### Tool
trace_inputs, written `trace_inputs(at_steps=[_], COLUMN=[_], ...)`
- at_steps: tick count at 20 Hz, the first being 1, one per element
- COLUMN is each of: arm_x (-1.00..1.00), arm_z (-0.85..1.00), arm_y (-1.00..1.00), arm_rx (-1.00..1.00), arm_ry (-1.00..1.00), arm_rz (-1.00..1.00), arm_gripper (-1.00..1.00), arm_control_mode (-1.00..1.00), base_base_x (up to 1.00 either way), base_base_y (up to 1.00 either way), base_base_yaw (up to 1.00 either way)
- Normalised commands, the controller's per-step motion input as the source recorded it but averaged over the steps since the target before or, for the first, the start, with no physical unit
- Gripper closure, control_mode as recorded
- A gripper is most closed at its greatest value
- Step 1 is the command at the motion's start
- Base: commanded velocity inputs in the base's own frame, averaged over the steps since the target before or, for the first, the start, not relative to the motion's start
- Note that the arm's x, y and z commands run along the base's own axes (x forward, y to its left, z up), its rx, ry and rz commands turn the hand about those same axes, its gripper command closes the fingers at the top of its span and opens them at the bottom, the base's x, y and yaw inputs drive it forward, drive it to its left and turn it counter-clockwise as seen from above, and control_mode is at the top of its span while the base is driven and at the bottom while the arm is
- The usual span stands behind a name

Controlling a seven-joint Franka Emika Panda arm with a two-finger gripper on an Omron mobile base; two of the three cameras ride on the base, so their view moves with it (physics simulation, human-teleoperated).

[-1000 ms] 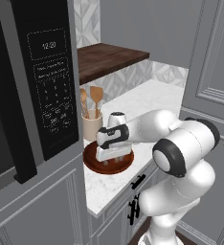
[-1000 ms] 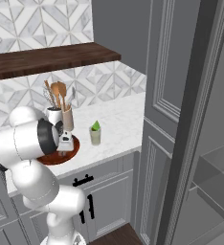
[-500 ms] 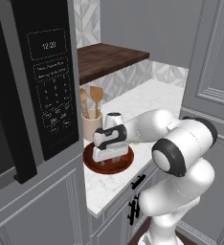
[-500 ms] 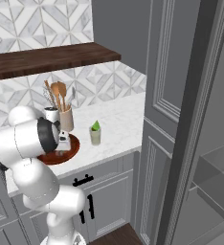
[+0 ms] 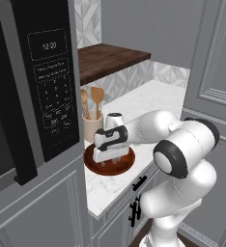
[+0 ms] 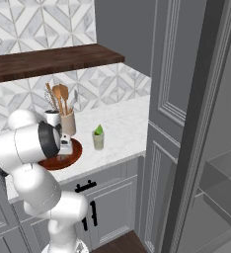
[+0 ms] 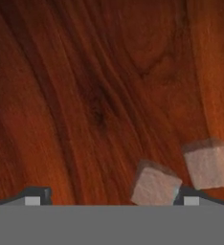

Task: Grab a lemon wedge from the fridge and one ice cube from the ice bowl, and put them in the glass of lemonade.

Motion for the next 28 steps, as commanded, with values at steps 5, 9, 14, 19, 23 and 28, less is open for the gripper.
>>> trace_inputs(at_steps=[5,9,14,19,23,28], arm_x=[0.0,0.05,0.12,0.0,-0.31,0.0], arm_z=[0.05,-0.01,-0.05,-0.1,0.0,0.0], arm_y=[0.0,0.0,0.0,0.0,-0.06,0.0], arm_rx=[0.0,0.0,0.0,0.0,0.0,0.0], arm_ry=[-0.06,-0.01,0.0,0.0,-0.02,-0.05], arm_rz=[0.0,0.0,0.0,0.0,0.0,0.0], arm_gripper=[-1.0,-1.0,-1.0,-1.0,-1.0,-1.0], arm_control_mode=[-1.0,-1.0,-1.0,-1.0,-1.0,-1.0], base_base_x=[0.0,0.0,0.0,0.0,0.0,0.0], base_base_y=[0.0,0.0,0.0,0.0,0.0,0.0], base_base_yaw=[0.0,0.0,0.0,0.0,0.0,0.0])
